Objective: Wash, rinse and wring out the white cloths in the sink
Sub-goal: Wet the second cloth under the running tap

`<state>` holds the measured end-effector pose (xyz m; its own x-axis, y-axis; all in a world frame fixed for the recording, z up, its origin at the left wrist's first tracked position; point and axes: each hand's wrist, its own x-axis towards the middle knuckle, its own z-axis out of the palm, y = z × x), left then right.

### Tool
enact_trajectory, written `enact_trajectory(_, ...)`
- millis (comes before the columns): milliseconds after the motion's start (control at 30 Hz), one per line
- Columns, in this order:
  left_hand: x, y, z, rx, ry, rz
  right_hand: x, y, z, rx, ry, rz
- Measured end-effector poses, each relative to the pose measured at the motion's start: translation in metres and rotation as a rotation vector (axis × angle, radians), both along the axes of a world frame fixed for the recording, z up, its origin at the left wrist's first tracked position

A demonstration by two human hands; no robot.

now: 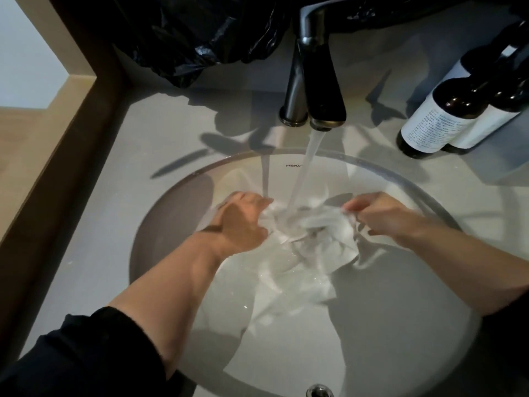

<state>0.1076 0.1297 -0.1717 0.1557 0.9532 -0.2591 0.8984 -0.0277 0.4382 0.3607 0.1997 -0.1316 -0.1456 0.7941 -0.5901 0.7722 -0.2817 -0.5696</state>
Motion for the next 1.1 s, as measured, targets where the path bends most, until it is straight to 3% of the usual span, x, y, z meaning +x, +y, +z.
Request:
enact_trajectory(33,0.009,-0.005,-0.001,-0.081,0.031,-0.028,-0.002,-0.002,-0.006,0.124,-0.170,0.094)
enact_trajectory(100,0.028,-0.017,-0.014,-0.217,0.169,-0.090,-0.014,-0.017,-0.025,0.188,-0.262,0.331)
enact_trajectory(167,0.040,-0.031,-0.029,-0.185,0.366,-0.169,-0.029,-0.044,-0.046,0.130,-0.439,0.568)
enact_trajectory(233,0.046,-0.038,-0.041,-0.135,0.482,-0.209,-0.038,-0.065,-0.063,0.242,-0.799,0.764)
enact_trajectory(300,0.047,-0.035,-0.046,-0.102,0.522,-0.192,-0.044,-0.068,-0.069,0.378,-0.929,0.830)
enact_trajectory(400,0.042,-0.023,-0.048,-0.032,0.522,-0.176,-0.045,-0.053,-0.076,0.509,-0.927,0.882)
enact_trajectory(500,0.035,-0.011,-0.043,0.070,0.445,-0.193,-0.044,-0.039,-0.071,0.538,-0.745,0.855)
enact_trajectory(567,0.024,-0.005,-0.032,0.055,0.341,-0.216,-0.037,-0.023,-0.061,0.415,-0.465,0.757)
enact_trajectory(633,0.009,0.002,-0.019,0.058,0.310,-0.302,-0.027,-0.003,-0.041,0.157,-0.256,0.667)
enact_trajectory(733,-0.006,0.004,-0.005,0.137,0.492,-0.386,-0.014,0.004,-0.016,-0.052,-0.241,0.518)
enact_trajectory(833,0.000,-0.009,-0.009,0.009,0.520,-0.282,-0.016,-0.016,-0.009,0.255,-0.175,0.248)
enact_trajectory(900,0.007,-0.017,-0.018,-0.100,0.428,-0.187,-0.029,-0.044,-0.021,0.508,-0.055,0.288)
enact_trajectory(933,0.009,-0.021,-0.022,-0.104,0.429,-0.178,-0.037,-0.060,-0.030,0.572,-0.086,0.415)
enact_trajectory(1000,0.013,-0.028,-0.028,-0.063,0.468,-0.187,-0.049,-0.082,-0.057,0.657,-0.340,0.652)
enact_trajectory(1100,0.017,-0.029,-0.035,0.034,0.511,-0.197,-0.057,-0.074,-0.076,0.575,-0.578,0.818)
